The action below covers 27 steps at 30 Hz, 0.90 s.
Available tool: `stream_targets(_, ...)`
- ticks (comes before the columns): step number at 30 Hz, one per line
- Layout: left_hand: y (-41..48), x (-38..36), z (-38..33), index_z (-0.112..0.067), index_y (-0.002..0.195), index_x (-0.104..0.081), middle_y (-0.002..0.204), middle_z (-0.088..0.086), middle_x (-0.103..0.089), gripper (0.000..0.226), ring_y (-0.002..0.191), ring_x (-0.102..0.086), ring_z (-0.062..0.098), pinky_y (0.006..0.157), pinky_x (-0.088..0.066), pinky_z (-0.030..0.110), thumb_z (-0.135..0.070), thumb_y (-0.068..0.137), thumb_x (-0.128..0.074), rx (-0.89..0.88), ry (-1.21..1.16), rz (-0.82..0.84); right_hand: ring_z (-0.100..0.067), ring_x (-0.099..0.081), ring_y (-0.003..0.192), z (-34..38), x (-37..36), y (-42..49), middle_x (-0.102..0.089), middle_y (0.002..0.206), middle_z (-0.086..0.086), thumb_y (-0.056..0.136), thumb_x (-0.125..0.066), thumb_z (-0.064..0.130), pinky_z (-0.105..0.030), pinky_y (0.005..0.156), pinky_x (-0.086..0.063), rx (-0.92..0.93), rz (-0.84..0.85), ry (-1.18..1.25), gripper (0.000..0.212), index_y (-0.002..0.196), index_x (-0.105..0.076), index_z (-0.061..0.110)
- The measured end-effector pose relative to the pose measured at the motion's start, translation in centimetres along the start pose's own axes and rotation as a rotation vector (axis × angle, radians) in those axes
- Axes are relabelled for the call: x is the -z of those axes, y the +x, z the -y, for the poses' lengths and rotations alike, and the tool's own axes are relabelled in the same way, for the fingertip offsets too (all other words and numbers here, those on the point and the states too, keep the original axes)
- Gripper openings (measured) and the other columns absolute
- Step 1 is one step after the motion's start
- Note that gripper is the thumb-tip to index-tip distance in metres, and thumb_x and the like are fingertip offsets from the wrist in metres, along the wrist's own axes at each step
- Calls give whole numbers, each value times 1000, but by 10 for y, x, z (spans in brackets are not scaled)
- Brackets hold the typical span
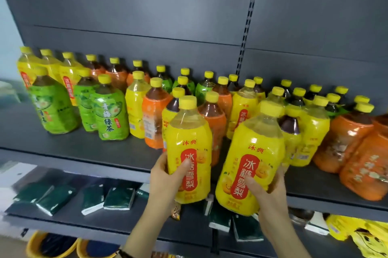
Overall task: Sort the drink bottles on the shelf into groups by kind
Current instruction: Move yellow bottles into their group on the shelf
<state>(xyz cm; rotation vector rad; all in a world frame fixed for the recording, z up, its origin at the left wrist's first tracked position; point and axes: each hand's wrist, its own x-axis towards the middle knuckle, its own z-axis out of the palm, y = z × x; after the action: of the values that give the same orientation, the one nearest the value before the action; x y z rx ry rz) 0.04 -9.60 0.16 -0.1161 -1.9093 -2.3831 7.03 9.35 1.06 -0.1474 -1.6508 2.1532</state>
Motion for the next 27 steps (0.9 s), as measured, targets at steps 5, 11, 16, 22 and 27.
stream_targets(5, 9, 110, -44, -26, 93, -57, 70, -18, -72, 39, 68, -70, 4, 51, -52, 16, -42, 65, -80, -63, -2, -105, -8, -70, 89, -23, -98, -17, -72, 97, 16, 17, -89, 63, -25, 61, -57, 14, 107, -11, 100, 108, -51, 50)
stream_targets(11, 15, 228, -84, -29, 100, -58, 90, -7, -71, 65, 78, -70, 9, 57, -54, 19, -58, 42, -69, -137, 26, -198, -11, -70, 94, -47, -209, -29, -71, 106, 11, 26, -91, 57, -26, 66, -58, 6, 196, 23, 101, 119, -51, 44)
stream_targets(16, 30, 300, -101, -30, 103, -58, 94, -6, -71, 76, 80, -71, 11, 58, -54, 19, -66, 38, -76, -182, 51, -271, -11, -69, 95, -64, -288, -27, -71, 107, 9, 37, -90, 47, -27, 68, -58, 9, 260, -1, 86, 114, -53, 48)
stream_targets(22, 74, 367, -103, -15, 115, -57, 101, 2, -70, 83, 87, -70, 18, 61, -55, 24, -60, 48, -74, -212, 58, -345, -13, -67, 102, -100, -378, -5, -66, 116, 6, 34, -91, 56, -38, 80, -58, -19, 365, -38, 100, 123, -48, 43)
stream_targets(27, 126, 424, -102, -31, 103, -57, 99, 0, -70, 62, 88, -69, 20, 66, -57, 32, -56, 49, -75, -199, 108, -340, -5, -67, 100, -133, -455, 16, -66, 113, 13, 48, -89, 36, -31, 77, -58, -10, 426, -46, 79, 115, -49, 50)
